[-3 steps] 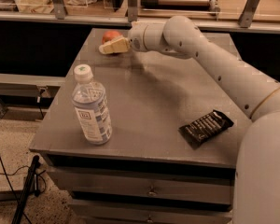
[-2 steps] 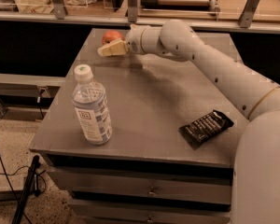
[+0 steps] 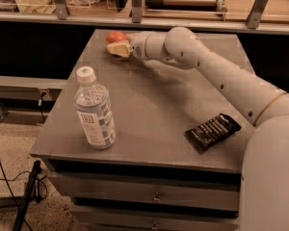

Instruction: Move apple near blue plastic bottle

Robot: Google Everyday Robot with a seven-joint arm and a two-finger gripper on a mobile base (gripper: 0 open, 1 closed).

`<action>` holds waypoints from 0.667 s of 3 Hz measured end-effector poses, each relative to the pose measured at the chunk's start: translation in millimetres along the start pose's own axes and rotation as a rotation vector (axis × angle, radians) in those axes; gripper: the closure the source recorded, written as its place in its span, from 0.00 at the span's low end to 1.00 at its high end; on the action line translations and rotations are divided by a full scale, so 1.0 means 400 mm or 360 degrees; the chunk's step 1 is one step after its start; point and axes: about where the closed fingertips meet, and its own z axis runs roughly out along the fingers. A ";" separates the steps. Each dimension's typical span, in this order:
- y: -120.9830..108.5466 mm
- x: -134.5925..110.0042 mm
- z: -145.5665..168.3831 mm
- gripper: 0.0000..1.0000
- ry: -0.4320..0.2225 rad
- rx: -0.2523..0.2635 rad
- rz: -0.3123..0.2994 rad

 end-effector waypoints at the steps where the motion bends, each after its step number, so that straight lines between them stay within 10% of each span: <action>1: -0.003 -0.011 -0.007 0.65 -0.0046 -0.0013 0.0035; 2: -0.022 -0.066 -0.052 0.89 -0.0099 -0.0035 0.0003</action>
Offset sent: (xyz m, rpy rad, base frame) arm -0.0058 -0.0409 0.0661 0.0677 -0.0762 0.0464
